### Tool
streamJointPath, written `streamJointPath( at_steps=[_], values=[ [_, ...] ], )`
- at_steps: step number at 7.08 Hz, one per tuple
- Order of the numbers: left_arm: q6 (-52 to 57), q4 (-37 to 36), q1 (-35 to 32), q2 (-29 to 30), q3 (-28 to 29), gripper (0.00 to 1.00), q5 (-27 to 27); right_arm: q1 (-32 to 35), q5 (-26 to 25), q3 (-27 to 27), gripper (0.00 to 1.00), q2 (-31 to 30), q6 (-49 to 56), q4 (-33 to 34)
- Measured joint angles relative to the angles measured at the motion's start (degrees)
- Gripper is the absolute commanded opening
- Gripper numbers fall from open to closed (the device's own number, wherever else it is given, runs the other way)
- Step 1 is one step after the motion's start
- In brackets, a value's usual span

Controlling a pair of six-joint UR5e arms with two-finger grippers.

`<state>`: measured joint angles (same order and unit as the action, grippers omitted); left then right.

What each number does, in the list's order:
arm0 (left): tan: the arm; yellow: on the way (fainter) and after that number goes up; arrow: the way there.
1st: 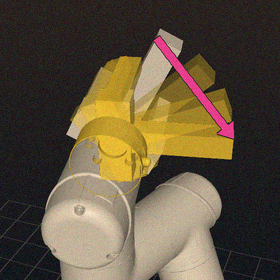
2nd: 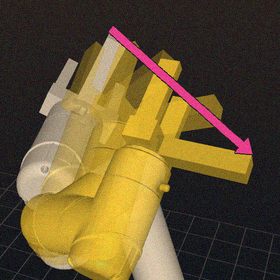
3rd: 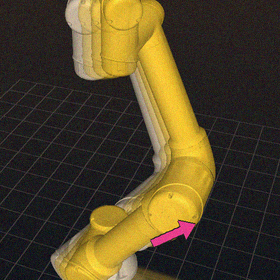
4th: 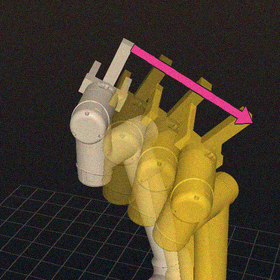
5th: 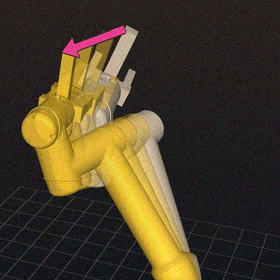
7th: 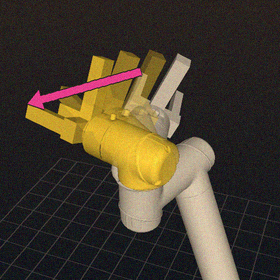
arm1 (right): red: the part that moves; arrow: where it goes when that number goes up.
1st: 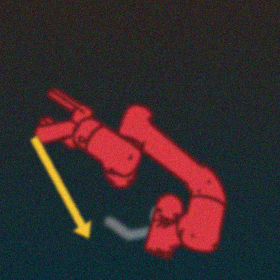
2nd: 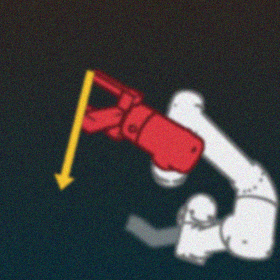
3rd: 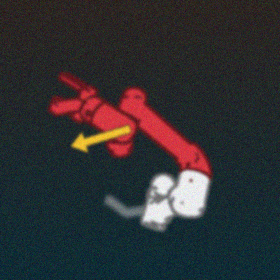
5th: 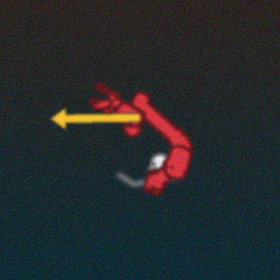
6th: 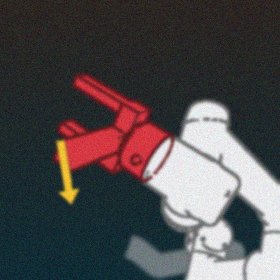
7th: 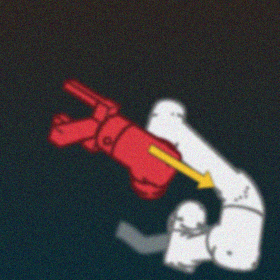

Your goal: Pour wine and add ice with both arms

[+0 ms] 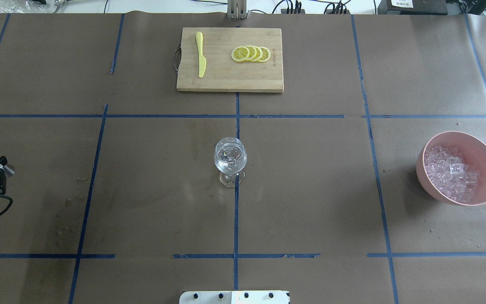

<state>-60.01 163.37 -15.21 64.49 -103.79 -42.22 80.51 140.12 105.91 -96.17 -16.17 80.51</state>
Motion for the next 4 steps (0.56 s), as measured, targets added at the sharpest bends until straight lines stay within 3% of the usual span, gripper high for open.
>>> streamJointPath(
  at_steps=[4],
  values=[
    [-4.9,0.1,0.7,5.2,3.6,0.00,5.8,0.0,0.0,0.1,1.00,0.1,0.0,-0.1]
  ],
)
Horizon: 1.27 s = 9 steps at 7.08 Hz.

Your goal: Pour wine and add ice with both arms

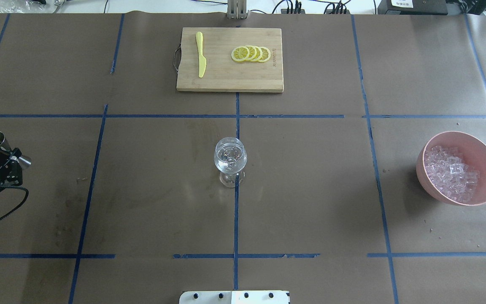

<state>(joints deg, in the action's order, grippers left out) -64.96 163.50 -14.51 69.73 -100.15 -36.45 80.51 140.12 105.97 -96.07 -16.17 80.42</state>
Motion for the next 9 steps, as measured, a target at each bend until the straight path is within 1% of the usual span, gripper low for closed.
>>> streamJointPath(
  at_steps=[2,4,6,9],
  values=[
    [-0.2,1.4,1.2,1.6,2.2,0.00,0.6,0.0,0.0,0.0,1.00,0.0,0.0,0.0],
    [-1.8,5.2,2.2,2.9,3.4,0.00,0.2,0.0,0.0,-0.1,1.00,0.0,0.0,0.0],
    [-3.5,7.4,3.4,3.8,5.2,0.00,0.3,0.0,0.0,-0.1,1.00,0.0,0.0,0.0],
    [-5.4,8.0,4.5,4.6,8.6,0.00,0.9,0.0,0.0,-0.1,1.00,0.0,0.0,0.0]
  ],
)
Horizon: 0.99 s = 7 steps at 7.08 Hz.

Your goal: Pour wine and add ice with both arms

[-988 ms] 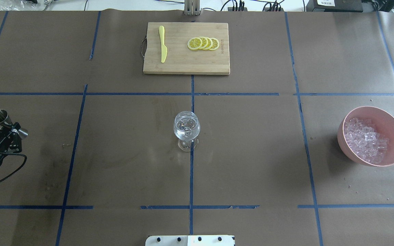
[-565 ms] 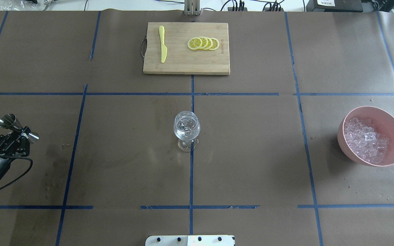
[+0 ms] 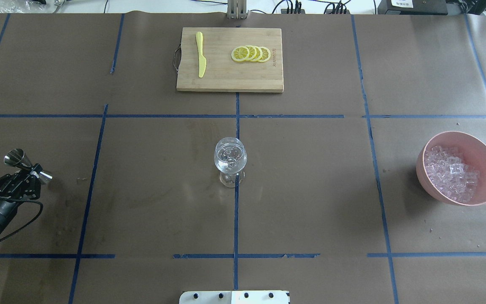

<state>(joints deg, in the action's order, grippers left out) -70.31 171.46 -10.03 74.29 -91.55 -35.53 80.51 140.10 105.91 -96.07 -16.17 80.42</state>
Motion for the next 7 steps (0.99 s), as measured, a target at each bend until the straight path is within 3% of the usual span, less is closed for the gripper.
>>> streamJointPath(
  at_steps=[7],
  values=[
    [0.5,-0.1,0.3,0.1,1.9,0.06,1.4,0.0,0.0,0.0,1.00,0.0,0.0,0.1]
  ],
)
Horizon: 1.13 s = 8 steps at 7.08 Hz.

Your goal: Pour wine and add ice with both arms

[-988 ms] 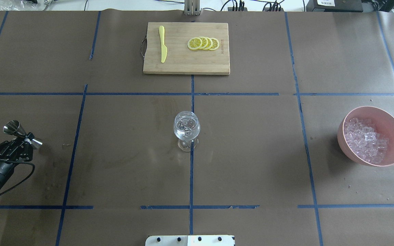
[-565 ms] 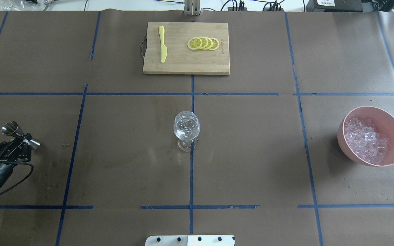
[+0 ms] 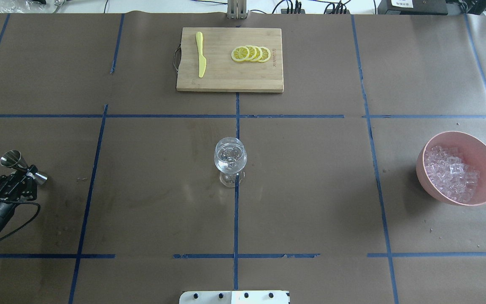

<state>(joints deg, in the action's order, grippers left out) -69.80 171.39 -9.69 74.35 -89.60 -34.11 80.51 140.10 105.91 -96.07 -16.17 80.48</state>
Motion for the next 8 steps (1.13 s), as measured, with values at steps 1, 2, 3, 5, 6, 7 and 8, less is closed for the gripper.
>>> streamJointPath(
  at_steps=[1,2,3,5,6,7,8],
  values=[
    [0.0,0.0,0.1,0.0,0.1,0.09,0.0,0.0,0.0,0.0,1.00,0.0,0.0,0.0],
    [0.0,0.0,0.2,0.0,0.1,0.10,0.0,0.0,0.0,0.0,1.00,0.0,0.0,0.0],
    [0.0,-0.1,0.2,0.0,0.1,0.12,-0.1,0.0,0.0,0.0,1.00,0.0,0.0,0.0],
    [0.1,-0.1,0.4,-0.1,0.3,0.17,-0.1,0.0,0.0,0.0,1.00,0.0,0.0,0.0],
    [0.1,-0.1,0.5,-0.1,0.3,0.21,-0.2,0.0,0.0,0.0,1.00,0.0,0.0,0.0],
    [0.1,-0.1,0.6,-0.1,0.3,0.28,-0.2,0.0,0.0,0.0,1.00,0.0,0.0,0.0],
    [0.1,-0.1,0.7,-0.1,0.3,0.42,-0.2,0.0,0.0,0.0,1.00,0.0,0.0,0.0]
  ],
)
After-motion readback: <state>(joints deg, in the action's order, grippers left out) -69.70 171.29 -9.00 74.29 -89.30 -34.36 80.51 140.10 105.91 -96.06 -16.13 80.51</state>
